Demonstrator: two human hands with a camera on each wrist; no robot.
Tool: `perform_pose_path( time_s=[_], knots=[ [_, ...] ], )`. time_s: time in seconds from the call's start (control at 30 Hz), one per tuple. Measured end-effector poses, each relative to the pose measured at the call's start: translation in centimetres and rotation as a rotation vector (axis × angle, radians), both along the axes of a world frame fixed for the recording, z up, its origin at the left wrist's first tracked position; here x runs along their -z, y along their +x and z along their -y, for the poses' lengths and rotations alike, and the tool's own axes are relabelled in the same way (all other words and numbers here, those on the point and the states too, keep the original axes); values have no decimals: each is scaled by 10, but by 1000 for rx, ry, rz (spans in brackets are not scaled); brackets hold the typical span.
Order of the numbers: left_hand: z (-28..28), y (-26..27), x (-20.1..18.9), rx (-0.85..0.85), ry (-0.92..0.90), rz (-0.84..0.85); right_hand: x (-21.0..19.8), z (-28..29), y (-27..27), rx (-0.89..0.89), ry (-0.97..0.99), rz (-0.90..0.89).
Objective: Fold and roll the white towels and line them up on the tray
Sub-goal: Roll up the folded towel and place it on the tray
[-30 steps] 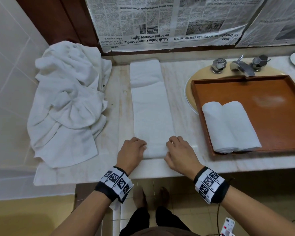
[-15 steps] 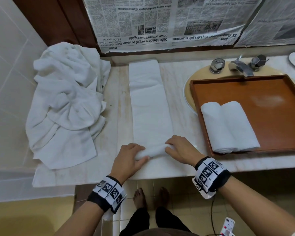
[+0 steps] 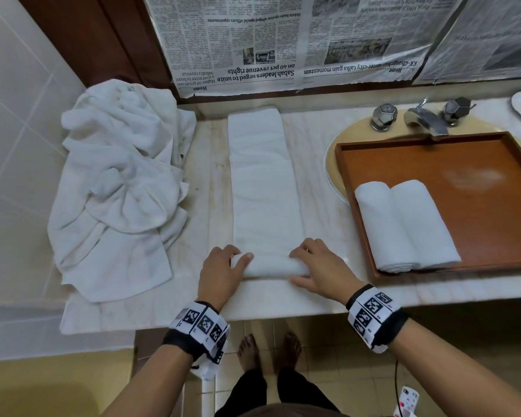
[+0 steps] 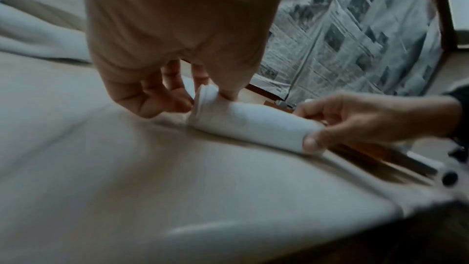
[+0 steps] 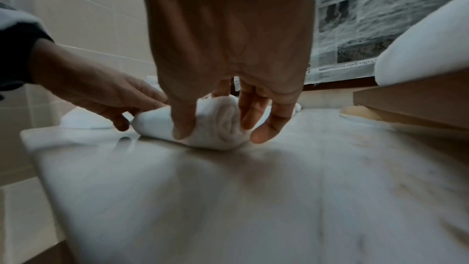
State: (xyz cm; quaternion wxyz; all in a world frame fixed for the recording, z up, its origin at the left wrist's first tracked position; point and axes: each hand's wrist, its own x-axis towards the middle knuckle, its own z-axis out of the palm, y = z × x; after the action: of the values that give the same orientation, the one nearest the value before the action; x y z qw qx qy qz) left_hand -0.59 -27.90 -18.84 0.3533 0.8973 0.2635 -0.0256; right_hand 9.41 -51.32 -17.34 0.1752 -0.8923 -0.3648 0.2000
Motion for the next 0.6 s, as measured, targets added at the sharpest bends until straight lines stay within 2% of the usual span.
perform_pose_path(
  time_s=[0.17,0.33,0.43,0.6],
  knots=[
    [9,-7,-1,144,116,153,6,-4,5,73,93,-136],
    [-1,-21,7,256,86,145,-3,-3,14,98,66,-200],
    [-8,-25,9,295,36,152,-3,0,7,43,53,-118],
    [-15,-13,1,193,-58,78,-1,-4,-6,4,54,120]
  ],
)
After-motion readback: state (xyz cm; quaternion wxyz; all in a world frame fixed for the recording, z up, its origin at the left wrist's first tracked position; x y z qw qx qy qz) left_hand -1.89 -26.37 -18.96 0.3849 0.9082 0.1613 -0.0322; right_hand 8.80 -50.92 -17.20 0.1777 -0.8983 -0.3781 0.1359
